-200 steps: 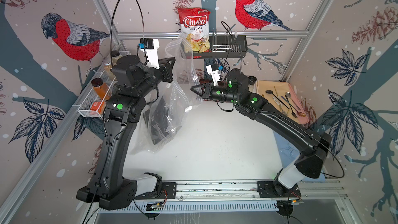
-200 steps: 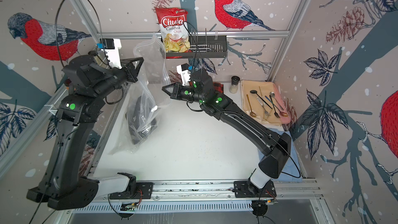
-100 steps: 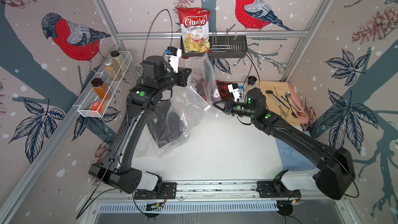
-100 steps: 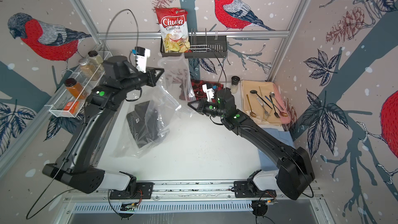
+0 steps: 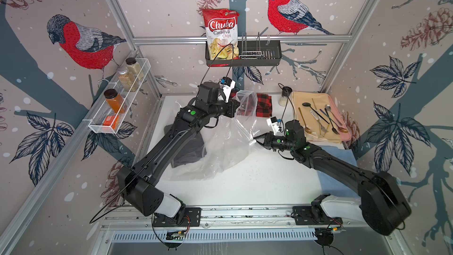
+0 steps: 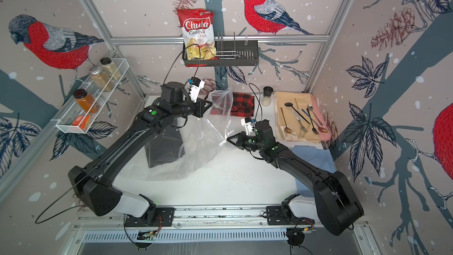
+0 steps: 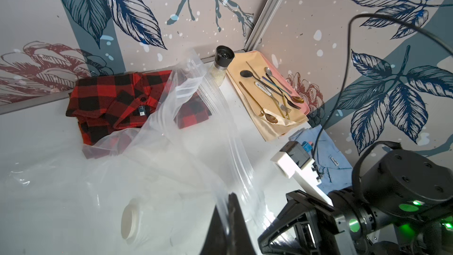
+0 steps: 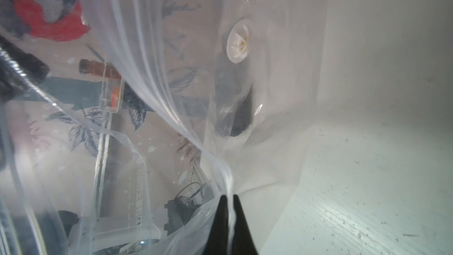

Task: Place the folded shirt into the vacuum bag
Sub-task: Adjust the vacuum bag at the center of the board, then move the shirt to the center of the board.

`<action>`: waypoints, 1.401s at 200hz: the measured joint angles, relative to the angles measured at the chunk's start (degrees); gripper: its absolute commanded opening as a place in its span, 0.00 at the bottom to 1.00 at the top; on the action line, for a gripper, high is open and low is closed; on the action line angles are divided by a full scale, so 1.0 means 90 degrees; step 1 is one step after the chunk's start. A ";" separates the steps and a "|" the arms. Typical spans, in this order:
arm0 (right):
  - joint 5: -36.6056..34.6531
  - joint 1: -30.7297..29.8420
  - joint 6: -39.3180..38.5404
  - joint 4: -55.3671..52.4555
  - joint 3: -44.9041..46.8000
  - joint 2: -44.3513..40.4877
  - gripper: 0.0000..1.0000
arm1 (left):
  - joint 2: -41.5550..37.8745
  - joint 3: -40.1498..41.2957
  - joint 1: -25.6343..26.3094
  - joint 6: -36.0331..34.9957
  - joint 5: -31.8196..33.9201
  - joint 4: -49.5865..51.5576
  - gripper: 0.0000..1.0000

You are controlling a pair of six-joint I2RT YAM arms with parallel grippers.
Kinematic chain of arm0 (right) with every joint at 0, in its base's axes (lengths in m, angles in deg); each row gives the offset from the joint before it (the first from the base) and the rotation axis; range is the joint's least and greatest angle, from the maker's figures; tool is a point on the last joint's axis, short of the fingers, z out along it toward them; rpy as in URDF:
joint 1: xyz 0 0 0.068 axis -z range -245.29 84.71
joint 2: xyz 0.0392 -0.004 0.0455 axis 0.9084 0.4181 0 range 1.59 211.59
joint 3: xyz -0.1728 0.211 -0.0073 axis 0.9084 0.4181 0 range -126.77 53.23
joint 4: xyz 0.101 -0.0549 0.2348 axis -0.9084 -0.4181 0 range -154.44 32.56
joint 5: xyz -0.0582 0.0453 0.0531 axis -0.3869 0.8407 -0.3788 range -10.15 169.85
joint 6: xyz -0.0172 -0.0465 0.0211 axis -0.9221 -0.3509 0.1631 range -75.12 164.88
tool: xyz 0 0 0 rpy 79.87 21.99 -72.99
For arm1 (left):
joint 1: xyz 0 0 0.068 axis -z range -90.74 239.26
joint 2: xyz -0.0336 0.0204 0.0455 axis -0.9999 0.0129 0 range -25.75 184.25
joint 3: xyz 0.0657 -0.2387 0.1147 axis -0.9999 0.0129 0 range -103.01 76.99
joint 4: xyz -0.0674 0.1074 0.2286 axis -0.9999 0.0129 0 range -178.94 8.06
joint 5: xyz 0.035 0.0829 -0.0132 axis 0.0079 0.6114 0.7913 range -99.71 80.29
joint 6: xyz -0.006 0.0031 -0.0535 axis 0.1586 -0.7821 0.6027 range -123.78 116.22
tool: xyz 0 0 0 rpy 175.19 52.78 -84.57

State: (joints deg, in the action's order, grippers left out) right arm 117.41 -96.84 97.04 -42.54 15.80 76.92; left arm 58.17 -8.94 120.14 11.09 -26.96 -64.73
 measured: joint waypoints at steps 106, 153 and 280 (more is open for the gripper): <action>-0.0464 -0.0724 0.0007 0.1486 -0.0386 0.2472 0.50 | -0.0940 0.2841 -0.0024 0.0848 0.2312 -0.1234 0.00; -0.1423 0.0386 -0.0692 0.0678 0.0335 0.0804 0.73 | -0.0260 0.3254 -0.0032 0.1044 0.2013 -0.1933 0.00; -0.1996 0.2055 -0.2640 -0.0427 -0.3823 0.4000 0.56 | -0.0291 0.4119 0.0359 0.1659 -0.0051 -0.3747 0.00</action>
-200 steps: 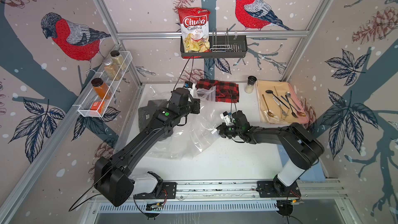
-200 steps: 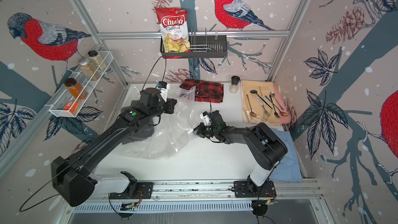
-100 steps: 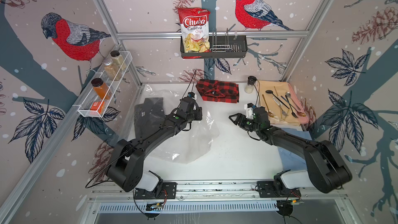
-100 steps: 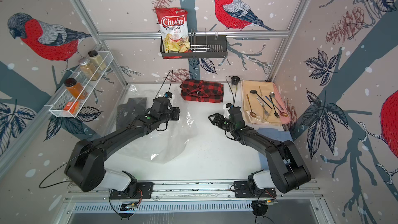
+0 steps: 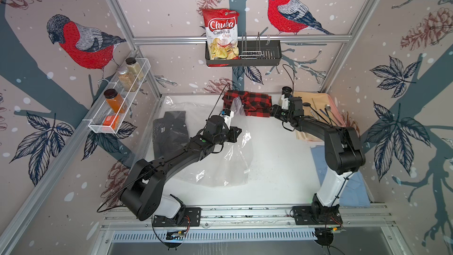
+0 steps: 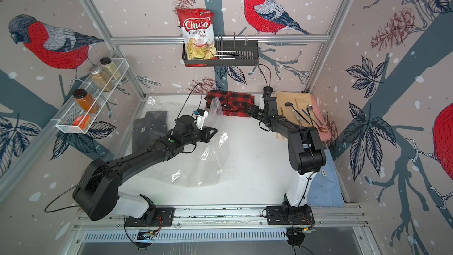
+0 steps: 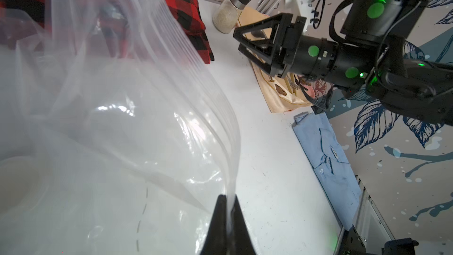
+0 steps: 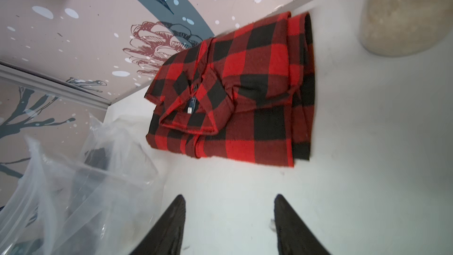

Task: Place the folded shirt into the vacuum bag
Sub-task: Move the shirt to the center of the board.

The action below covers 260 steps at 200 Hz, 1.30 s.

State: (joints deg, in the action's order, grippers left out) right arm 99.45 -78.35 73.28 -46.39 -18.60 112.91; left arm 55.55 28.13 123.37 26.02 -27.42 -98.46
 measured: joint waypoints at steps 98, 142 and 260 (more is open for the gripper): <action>-0.0605 -0.0206 -0.0658 -0.1268 -0.2744 0.2579 0.53 | -0.0282 0.0223 0.0015 -0.0017 0.0459 0.0289 0.00; -0.0988 -0.0576 -0.0624 -0.0517 -0.0678 0.1413 0.52 | -0.0255 0.0216 0.0012 -0.0034 0.0476 0.0325 0.00; -0.1440 -0.2795 0.1290 -0.1460 0.4371 -0.4150 0.58 | -0.0340 0.0117 -0.0007 -0.0151 0.0971 0.0593 0.00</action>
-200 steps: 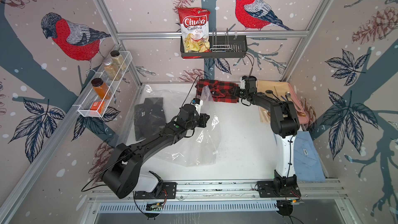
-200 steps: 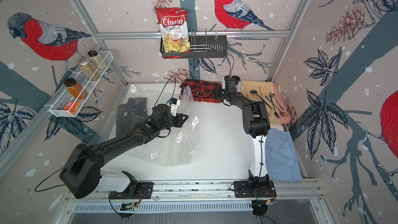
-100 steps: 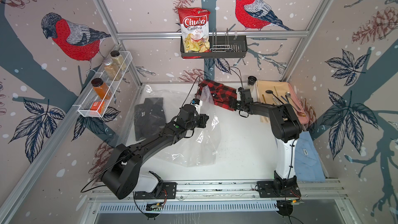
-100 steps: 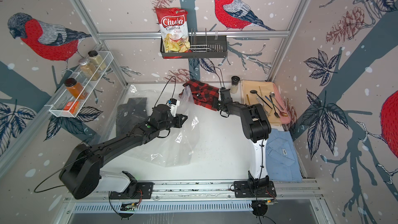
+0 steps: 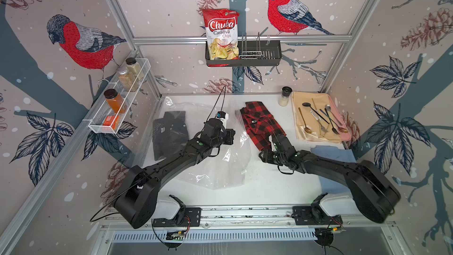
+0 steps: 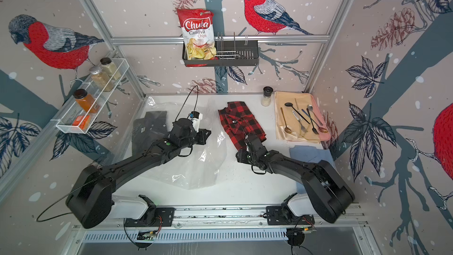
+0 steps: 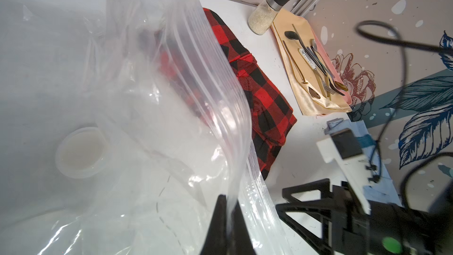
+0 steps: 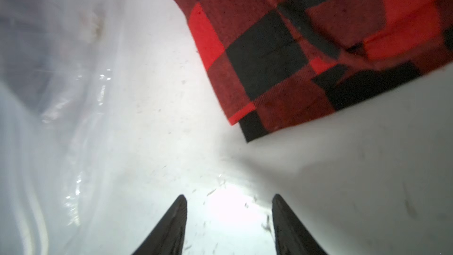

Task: Place the folded shirt into the vacuum bag
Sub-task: Move the shirt to the center of the board.

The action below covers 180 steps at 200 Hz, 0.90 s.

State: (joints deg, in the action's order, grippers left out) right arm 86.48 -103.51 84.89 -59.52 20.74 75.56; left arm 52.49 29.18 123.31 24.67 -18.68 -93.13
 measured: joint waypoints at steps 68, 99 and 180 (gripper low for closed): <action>0.0675 0.1841 -0.0704 0.0032 -0.1450 0.0386 0.60 | -0.0029 -0.0049 -0.0005 0.0000 0.0117 0.0078 0.00; 0.1421 0.2642 -0.1173 0.0236 -0.2300 0.1778 0.60 | 0.0063 -0.0049 -0.0005 0.0010 0.0138 0.0068 0.00; 0.2042 0.3055 -0.1367 0.1894 -0.1593 0.3249 0.58 | 0.0432 -0.0153 -0.0005 0.0024 0.0102 0.0024 0.00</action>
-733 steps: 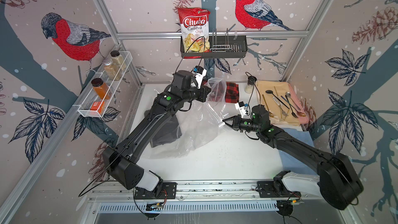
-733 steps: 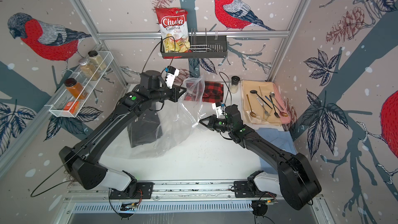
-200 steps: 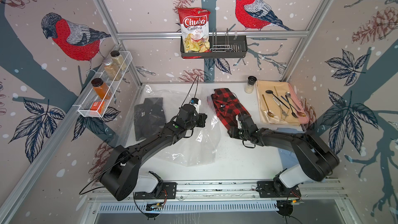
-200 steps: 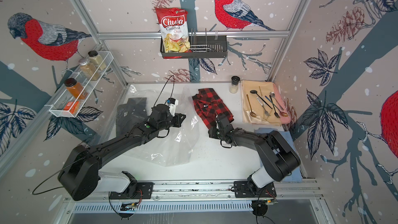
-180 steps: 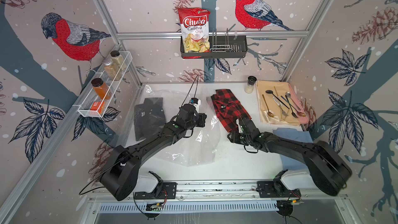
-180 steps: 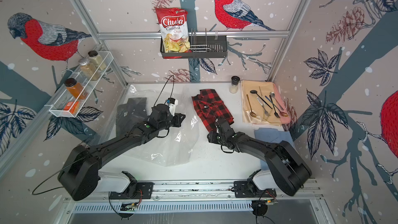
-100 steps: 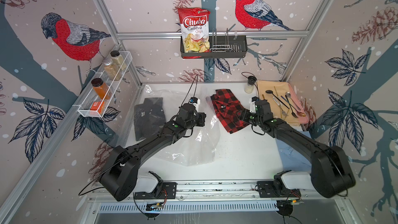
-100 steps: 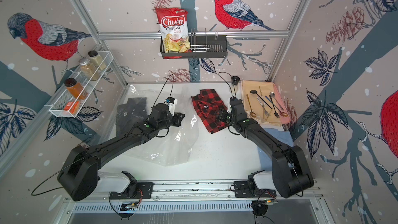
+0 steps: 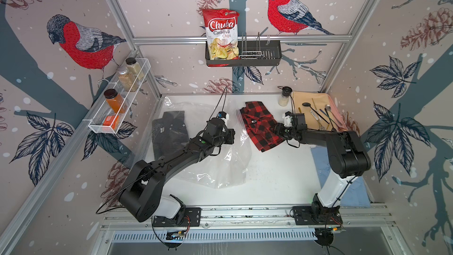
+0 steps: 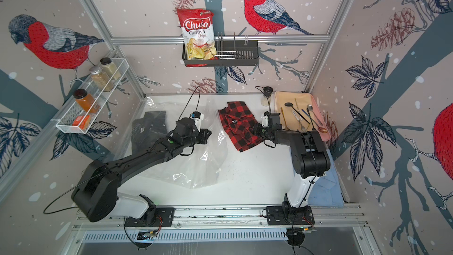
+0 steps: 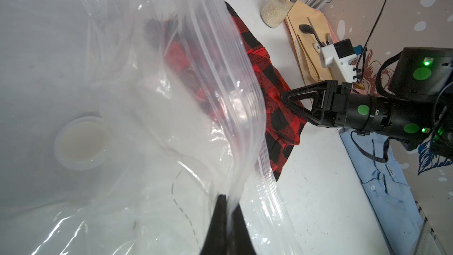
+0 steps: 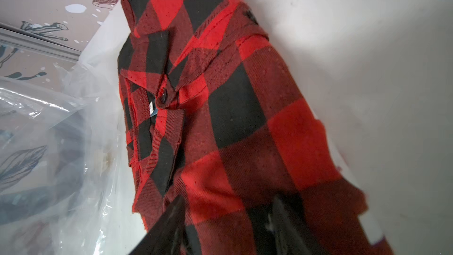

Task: Place the folded shirt into the vacuum bag
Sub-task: Move the shirt to the center of the board.

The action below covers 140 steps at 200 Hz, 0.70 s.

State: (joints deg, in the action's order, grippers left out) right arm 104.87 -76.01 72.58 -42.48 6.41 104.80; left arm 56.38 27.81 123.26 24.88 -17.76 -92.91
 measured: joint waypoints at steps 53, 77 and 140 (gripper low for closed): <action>-0.0860 -0.0554 0.0525 0.1044 0.2074 -0.1535 0.56 | 0.0274 -0.0087 0.0000 -0.0017 -0.0102 -0.0029 0.00; -0.1248 -0.1231 0.0974 0.0345 0.2314 -0.2268 0.58 | 0.0440 -0.0160 0.0000 -0.0022 -0.0104 -0.0053 0.00; -0.1571 -0.1936 0.1246 -0.1656 0.1042 -0.3354 0.65 | 0.0367 -0.0189 -0.0061 -0.0066 -0.0036 -0.0063 0.00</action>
State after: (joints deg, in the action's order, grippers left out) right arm 90.72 -93.43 83.79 -57.38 15.78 74.62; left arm 59.68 26.10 122.72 24.29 -18.09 -93.48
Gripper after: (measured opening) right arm 0.649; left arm 0.049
